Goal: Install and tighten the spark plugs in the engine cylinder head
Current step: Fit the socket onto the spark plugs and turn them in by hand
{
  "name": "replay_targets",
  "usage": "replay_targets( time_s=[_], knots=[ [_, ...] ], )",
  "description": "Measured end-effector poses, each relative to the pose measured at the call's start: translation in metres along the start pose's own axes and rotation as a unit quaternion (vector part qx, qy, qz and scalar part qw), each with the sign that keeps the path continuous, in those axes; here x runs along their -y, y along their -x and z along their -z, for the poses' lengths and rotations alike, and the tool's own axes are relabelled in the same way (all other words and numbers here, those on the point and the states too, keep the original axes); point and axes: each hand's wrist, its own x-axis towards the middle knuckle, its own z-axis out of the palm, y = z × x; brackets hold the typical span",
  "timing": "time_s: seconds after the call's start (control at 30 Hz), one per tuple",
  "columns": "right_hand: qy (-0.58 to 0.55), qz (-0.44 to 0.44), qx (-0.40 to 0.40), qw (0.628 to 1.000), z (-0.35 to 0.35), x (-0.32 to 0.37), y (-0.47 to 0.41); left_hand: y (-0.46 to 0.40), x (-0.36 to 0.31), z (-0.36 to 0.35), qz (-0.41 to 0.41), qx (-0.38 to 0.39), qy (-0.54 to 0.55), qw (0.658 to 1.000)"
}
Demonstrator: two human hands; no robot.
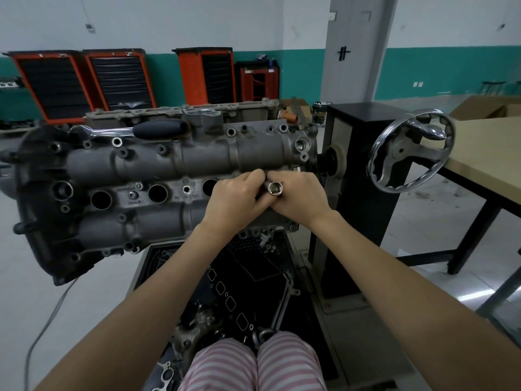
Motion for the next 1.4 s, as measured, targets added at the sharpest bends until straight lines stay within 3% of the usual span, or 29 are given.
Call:
replay_targets(
  time_s=[0.37,0.57,0.77,1.4],
  knots=[
    [0.017,0.002,0.047,0.999,-0.0013,-0.003,0.0002,0.0001,-0.0042,0.0053,0.01,0.028,0.033,0.999],
    [0.003,-0.007,0.015,1.0,0.0003,-0.0004,-0.0001,0.0009,0.0002,0.002,-0.013,0.002,0.021,1.0],
    [0.008,0.005,0.046,0.999,-0.0001,-0.0011,-0.0013,0.0005,-0.0052,0.0062,0.003,0.027,0.049,0.998],
    [-0.012,0.008,0.017,1.0,0.0018,-0.0008,0.0001,0.0006,-0.0016,0.0038,0.019,0.023,0.047,0.998]
  ],
)
